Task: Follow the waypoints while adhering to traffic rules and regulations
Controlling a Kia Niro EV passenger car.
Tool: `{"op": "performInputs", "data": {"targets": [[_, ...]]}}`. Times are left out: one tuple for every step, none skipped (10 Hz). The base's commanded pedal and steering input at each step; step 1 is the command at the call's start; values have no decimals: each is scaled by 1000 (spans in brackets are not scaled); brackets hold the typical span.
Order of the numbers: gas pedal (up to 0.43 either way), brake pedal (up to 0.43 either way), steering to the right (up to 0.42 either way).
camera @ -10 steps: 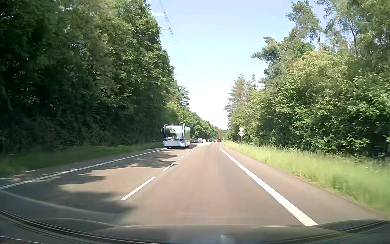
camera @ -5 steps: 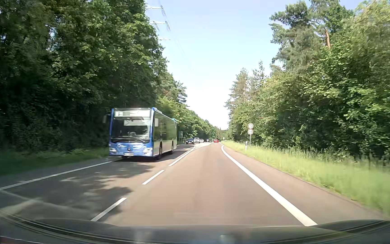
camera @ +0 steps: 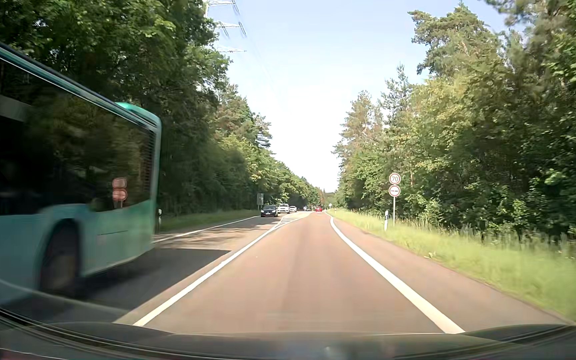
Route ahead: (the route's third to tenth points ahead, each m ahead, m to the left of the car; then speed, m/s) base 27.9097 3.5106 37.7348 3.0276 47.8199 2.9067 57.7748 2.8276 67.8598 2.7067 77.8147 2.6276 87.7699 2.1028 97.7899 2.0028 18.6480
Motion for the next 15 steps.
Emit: {"op": "performInputs", "data": {"targets": [[79,30,6],[79,30,6],[79,30,6],[79,30,6],[79,30,6],[79,30,7],[79,30,7],[79,30,7],[79,30,7],[79,30,7],[79,30,7],[79,30,7],[79,30,7],[79,30,7],[79,30,7]]}}
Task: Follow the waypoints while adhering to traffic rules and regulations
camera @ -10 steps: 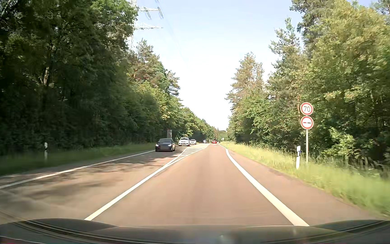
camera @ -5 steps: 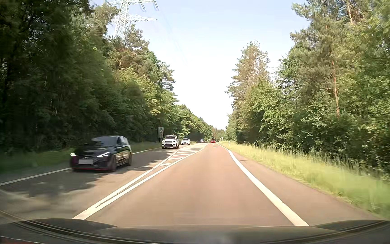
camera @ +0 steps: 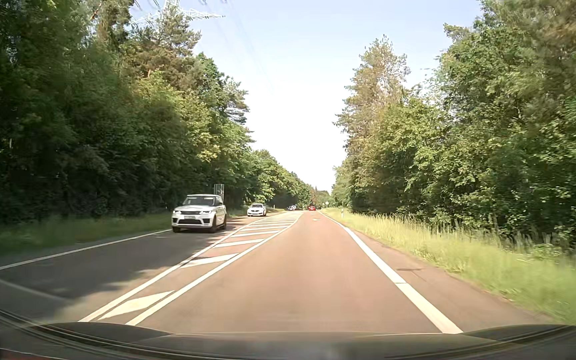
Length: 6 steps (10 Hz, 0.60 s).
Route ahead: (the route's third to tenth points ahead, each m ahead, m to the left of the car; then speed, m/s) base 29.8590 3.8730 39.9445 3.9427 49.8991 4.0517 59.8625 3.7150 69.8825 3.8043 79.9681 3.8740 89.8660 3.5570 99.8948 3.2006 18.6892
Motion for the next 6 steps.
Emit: {"op": "performInputs", "data": {"targets": [[79,30,7],[79,30,7],[79,30,7],[79,30,7],[79,30,6],[79,30,6]]}}
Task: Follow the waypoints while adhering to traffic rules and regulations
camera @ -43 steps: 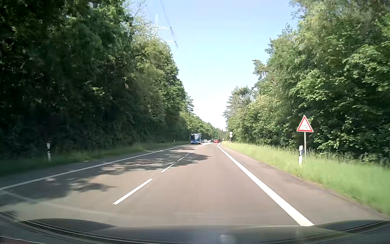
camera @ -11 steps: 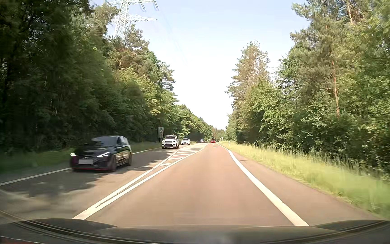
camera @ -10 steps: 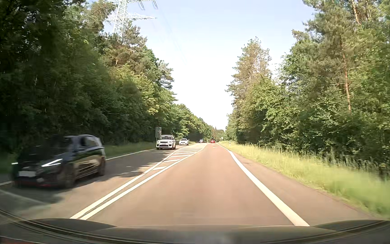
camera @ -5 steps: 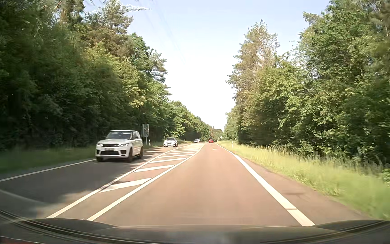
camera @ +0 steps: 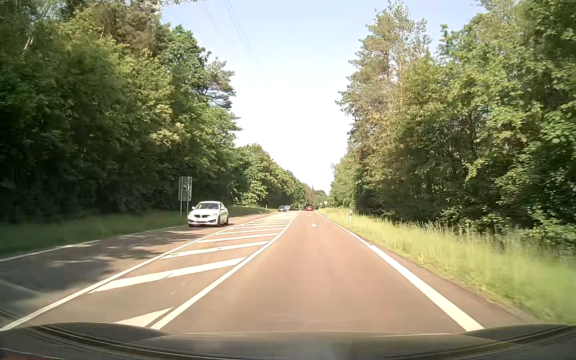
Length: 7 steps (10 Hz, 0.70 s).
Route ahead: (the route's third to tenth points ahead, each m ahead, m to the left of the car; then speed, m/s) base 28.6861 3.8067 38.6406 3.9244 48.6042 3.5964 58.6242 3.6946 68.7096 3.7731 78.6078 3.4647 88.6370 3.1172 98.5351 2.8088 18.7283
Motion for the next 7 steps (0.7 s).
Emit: {"op": "performInputs", "data": {"targets": [[79,30,5],[79,30,5],[79,30,5],[79,30,4],[79,30,3],[79,30,2],[79,30,1]]}}
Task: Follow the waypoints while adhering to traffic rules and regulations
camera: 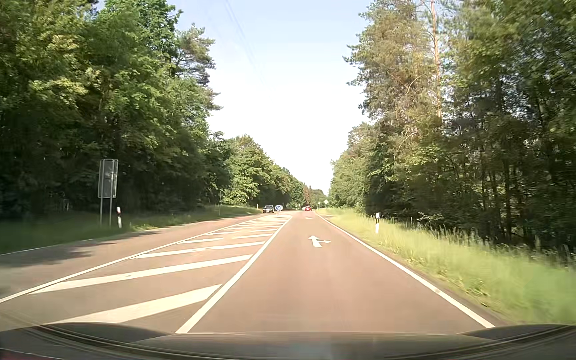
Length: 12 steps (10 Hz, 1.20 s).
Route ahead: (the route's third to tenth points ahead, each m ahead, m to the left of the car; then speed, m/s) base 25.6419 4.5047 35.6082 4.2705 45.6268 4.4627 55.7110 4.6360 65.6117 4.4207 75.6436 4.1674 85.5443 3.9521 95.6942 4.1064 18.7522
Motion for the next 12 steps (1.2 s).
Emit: {"op": "performInputs", "data": {"targets": [[79,30,1],[79,30,1],[79,30,1],[79,30,1],[79,30,1],[79,30,1],[79,30,1],[79,30,1],[79,30,1],[79,30,1],[79,30,1],[79,30,1]]}}
